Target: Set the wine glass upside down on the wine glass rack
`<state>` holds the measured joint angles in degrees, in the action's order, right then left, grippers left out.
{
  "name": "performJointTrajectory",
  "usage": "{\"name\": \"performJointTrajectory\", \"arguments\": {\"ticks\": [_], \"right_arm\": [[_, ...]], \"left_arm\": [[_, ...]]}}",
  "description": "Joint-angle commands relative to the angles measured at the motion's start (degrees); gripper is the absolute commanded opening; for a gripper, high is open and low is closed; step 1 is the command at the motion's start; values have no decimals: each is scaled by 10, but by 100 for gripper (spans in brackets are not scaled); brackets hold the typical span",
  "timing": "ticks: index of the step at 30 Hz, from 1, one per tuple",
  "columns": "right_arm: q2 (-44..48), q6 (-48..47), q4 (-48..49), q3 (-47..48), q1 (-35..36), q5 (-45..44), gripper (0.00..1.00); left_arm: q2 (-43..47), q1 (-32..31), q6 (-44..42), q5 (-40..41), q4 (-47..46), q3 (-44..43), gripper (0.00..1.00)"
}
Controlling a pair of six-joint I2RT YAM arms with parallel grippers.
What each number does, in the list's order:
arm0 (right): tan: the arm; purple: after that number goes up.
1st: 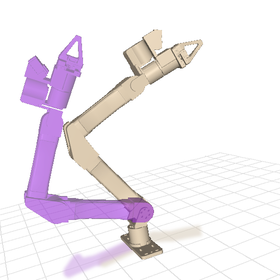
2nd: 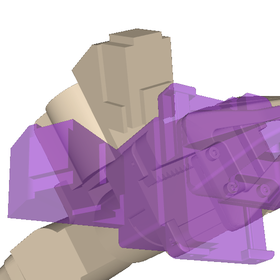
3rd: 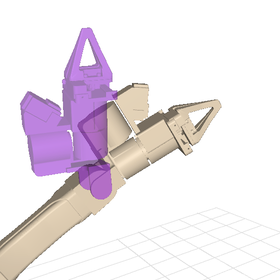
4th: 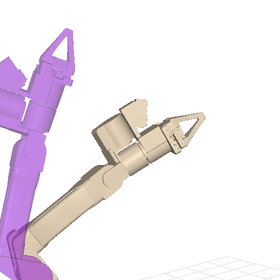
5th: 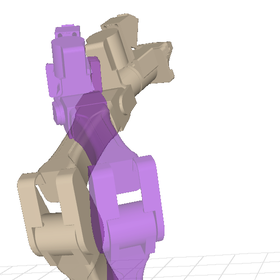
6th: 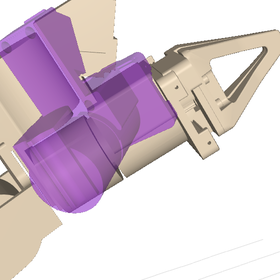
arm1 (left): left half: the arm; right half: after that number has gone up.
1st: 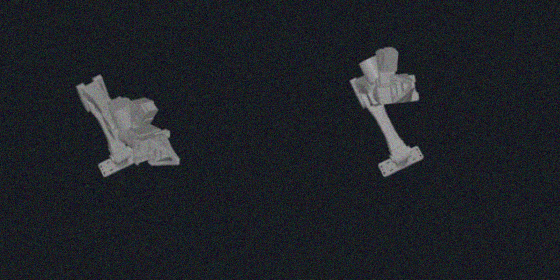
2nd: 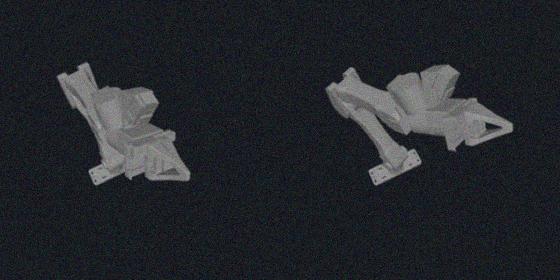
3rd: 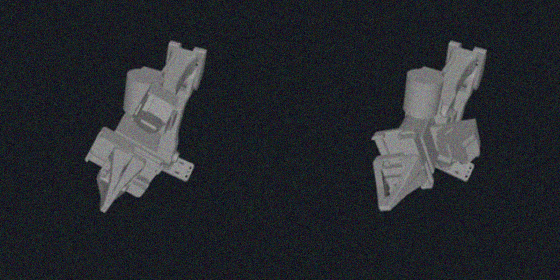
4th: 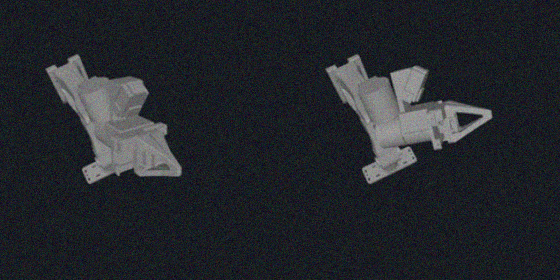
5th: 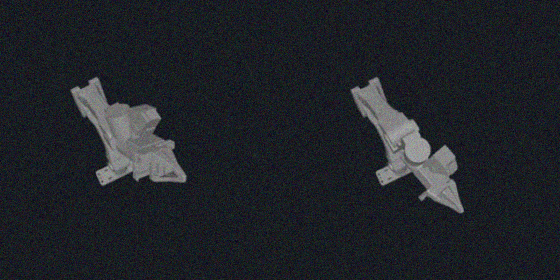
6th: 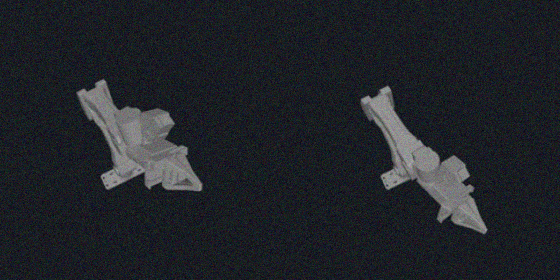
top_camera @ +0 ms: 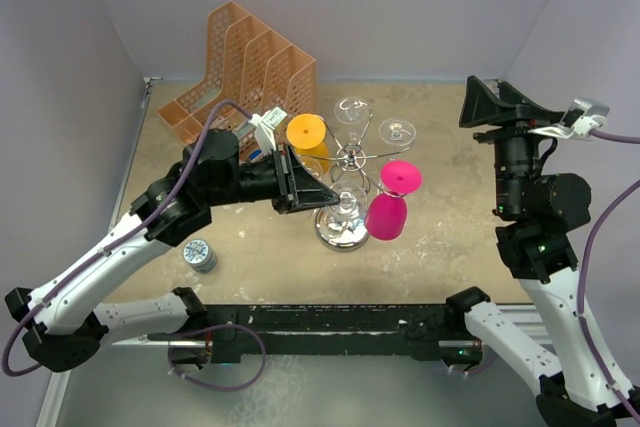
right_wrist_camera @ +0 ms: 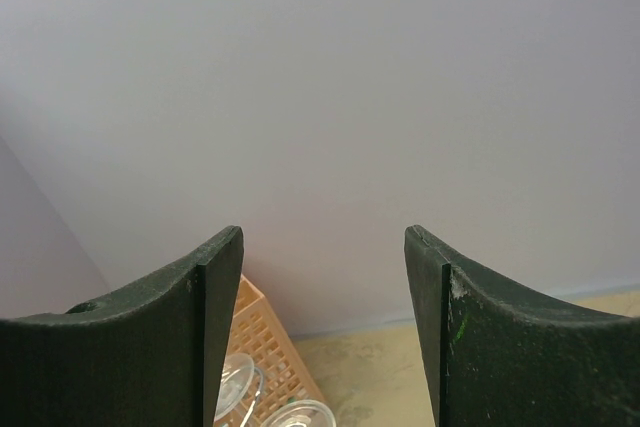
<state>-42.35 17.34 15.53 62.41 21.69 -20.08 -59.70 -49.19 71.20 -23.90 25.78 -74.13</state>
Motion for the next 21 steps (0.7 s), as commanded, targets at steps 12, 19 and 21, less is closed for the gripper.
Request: {"name": "performJointTrajectory", "arguments": {"ticks": [12,19,21], "right_arm": [[16,-6,6,-6,1,-19,68],[19,-9,6,-11,1,-23,68],[20,-10,6,-13,1,-24,68]], "left_arm": [[-41,1,-48,19,-3,-43,3],[-55,2,-67,37,25,-60,8],[-59,1,-74,37,31,-66,13]]}}
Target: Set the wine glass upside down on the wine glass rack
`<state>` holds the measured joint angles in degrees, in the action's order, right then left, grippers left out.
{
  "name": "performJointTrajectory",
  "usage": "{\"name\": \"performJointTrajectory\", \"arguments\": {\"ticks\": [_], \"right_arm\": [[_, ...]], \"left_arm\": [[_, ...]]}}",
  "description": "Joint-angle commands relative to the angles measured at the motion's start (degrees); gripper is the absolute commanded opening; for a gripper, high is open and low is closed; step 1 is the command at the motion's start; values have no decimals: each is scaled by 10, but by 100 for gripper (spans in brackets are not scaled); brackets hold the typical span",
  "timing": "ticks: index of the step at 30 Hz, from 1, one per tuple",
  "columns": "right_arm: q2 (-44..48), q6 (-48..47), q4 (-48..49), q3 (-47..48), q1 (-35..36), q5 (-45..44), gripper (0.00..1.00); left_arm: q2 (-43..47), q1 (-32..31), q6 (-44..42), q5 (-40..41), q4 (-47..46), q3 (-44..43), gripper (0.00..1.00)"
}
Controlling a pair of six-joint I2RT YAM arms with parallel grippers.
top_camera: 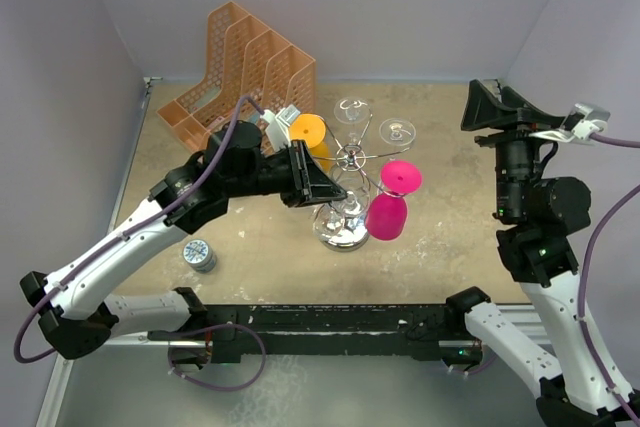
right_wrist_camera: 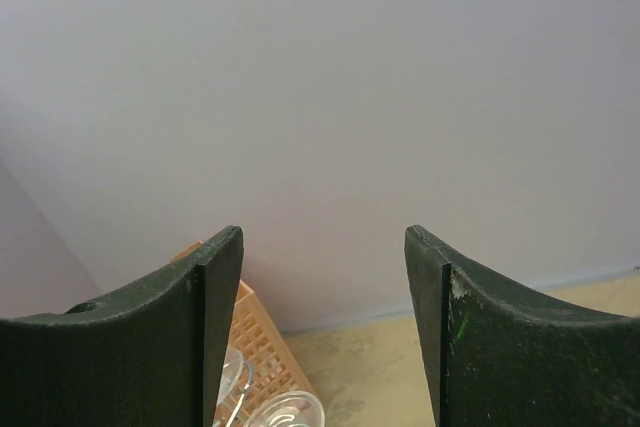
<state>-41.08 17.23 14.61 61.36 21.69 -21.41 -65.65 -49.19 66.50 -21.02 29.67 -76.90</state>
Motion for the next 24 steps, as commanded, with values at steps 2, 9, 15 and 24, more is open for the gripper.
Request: {"name": "performJointTrajectory", "arguments": {"ticks": [2,9,15,24], "right_arm": [[8,-10,16,-4,1,-10,68],[12,-13,11,-3,1,2,69],[16,-13,11,-8,1,0,70],[14,-11,14,-11,1,3,70]], "left_arm": [[-3,1,-33,7,-1,-44,17],[-16,1,-48,8,20,-59,23],[-31,1,-67,11,45,-79,23],[-67,1,-134,13,114,-139,27]]}}
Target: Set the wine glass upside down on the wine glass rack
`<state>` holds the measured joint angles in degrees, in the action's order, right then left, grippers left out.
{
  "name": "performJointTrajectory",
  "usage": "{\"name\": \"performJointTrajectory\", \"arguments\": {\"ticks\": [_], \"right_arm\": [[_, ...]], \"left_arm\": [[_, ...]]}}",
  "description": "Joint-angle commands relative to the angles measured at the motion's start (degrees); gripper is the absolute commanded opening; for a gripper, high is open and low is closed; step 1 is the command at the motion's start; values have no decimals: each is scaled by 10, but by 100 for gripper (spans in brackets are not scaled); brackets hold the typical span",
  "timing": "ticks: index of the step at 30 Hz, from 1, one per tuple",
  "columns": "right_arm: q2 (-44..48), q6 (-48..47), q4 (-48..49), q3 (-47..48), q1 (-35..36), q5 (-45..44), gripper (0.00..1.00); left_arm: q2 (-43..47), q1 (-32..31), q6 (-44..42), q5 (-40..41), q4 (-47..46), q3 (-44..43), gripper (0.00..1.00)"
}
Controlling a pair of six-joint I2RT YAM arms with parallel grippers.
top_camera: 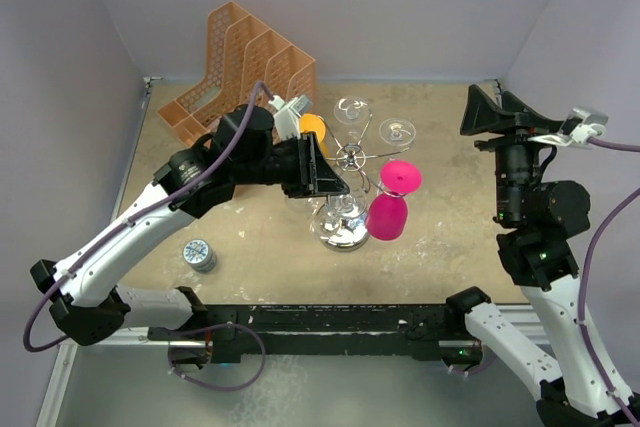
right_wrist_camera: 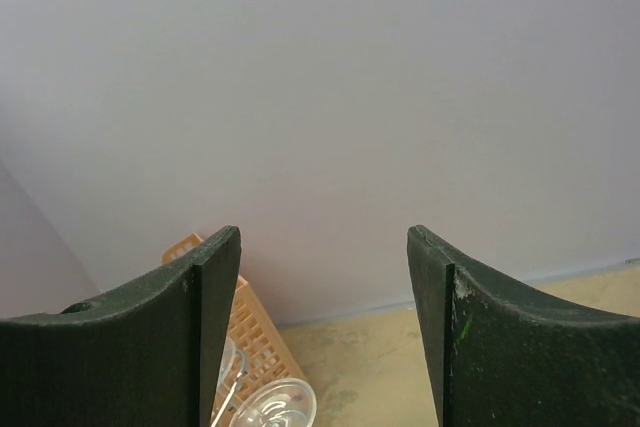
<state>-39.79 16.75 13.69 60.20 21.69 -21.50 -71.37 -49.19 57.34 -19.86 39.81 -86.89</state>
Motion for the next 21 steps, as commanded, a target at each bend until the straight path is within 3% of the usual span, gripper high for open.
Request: {"name": "performJointTrajectory", "arguments": {"ticks": [1,21], "right_arm": [[0,-7,22,0,1,4,70],[9,-11,20,-7,1,1,70]], "left_arm": [[-13,2,-45,2,14,-41,27],[-65,1,-78,32,42,-117,26]]}}
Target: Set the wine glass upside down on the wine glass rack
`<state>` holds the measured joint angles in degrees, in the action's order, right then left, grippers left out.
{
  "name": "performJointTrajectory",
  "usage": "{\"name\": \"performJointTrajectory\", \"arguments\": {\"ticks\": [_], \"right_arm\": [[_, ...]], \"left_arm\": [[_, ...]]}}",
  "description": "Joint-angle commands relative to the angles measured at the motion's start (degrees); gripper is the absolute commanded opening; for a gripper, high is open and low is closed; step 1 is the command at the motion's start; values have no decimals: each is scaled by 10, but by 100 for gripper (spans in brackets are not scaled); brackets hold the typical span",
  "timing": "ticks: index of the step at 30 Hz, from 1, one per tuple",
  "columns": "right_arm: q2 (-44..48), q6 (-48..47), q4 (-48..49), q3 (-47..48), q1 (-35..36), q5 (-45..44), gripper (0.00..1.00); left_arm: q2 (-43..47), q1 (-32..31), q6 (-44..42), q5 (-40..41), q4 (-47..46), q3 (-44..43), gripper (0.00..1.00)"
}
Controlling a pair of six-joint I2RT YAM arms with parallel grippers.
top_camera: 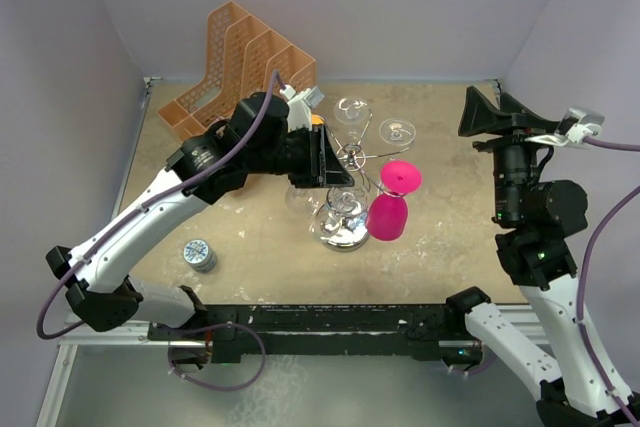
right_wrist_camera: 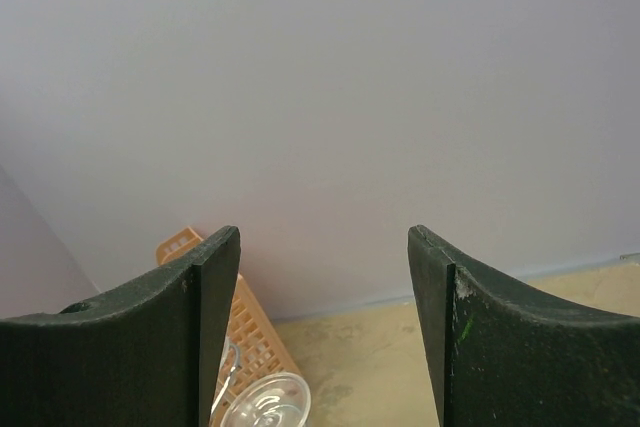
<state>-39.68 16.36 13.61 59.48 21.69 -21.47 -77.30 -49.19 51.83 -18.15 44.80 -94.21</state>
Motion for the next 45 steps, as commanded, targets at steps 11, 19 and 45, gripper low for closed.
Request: {"name": "performJointTrajectory", "arguments": {"ticks": [11,19,45], "right_arm": [[15,-11,14,-2,1,-5,70],[22,-4,-11,-11,1,-7,70],[126,4,-183,-45,1,-79,77]], "left_arm": [[-27,2,-50,40,11,-71,27],[-8,2,-120,142,15,-130,27],[338,3,-228,743,12,198,50]]}}
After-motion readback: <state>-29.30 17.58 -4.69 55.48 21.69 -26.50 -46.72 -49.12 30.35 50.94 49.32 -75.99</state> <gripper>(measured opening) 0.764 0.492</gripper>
